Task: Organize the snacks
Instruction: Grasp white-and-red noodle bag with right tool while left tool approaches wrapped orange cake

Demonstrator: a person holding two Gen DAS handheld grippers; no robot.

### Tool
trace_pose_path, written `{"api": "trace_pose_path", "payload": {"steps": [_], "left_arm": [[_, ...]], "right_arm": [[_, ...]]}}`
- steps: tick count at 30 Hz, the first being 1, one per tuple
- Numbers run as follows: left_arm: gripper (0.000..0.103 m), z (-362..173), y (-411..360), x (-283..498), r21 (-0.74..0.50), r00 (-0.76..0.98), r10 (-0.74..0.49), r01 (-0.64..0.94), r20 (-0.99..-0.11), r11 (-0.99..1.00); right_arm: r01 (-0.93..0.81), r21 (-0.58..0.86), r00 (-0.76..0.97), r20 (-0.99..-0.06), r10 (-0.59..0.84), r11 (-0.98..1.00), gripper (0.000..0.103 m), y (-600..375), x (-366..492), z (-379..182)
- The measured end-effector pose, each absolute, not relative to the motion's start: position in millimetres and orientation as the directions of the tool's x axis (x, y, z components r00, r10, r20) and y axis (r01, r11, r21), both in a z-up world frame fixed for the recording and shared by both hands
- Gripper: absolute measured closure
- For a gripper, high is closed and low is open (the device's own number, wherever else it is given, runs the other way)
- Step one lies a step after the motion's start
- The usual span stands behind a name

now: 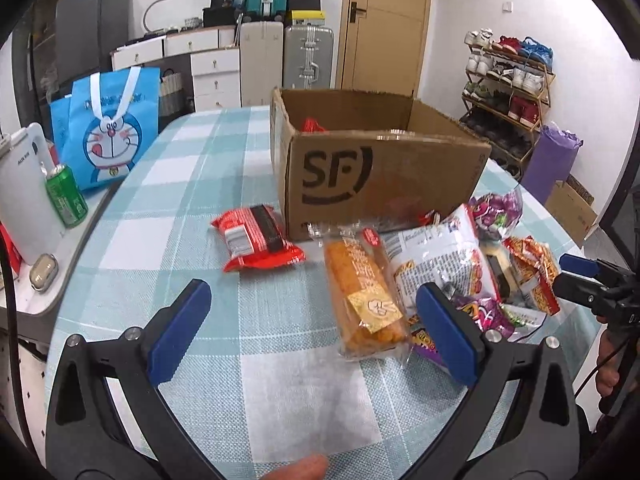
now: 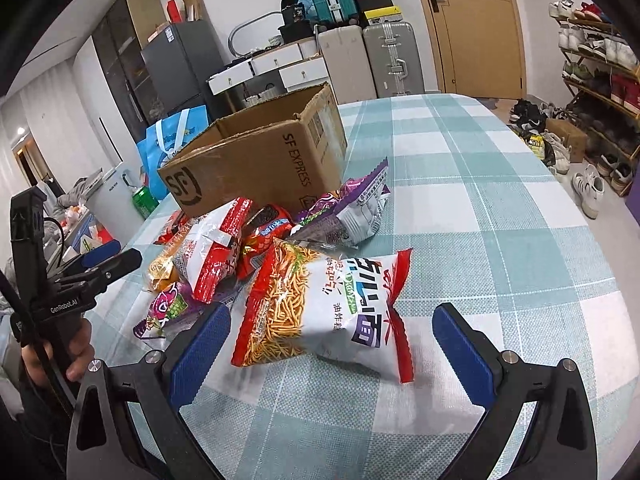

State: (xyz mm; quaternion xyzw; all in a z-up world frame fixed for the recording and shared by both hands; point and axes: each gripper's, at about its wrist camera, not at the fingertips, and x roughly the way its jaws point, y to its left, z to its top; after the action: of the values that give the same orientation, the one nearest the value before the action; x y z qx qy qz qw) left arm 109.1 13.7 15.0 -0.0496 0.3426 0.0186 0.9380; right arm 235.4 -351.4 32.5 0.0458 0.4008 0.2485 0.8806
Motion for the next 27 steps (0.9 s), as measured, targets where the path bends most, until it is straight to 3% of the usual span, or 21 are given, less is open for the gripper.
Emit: {"api": "trace_pose_path", "payload": {"steps": [24, 27], "left_arm": [[0.001, -11.4, 7.0, 125.5, -0.079, 0.720, -0.028, -0.038, -0.694, 0.996], [0.001, -11.8, 7.2, 127.0, -0.073, 0.720, -0.026, -0.034, -0.693, 0.997]], "right_arm": [[-0.382, 0.372, 0.482, -0.701, 0.526, 0.846, 0.001, -343.5, 262.4, 9.2], [-0.378, 0.378, 0.492, -0.691, 0.530, 0.845, 0.007, -345.9, 263.0, 9.8]]}}
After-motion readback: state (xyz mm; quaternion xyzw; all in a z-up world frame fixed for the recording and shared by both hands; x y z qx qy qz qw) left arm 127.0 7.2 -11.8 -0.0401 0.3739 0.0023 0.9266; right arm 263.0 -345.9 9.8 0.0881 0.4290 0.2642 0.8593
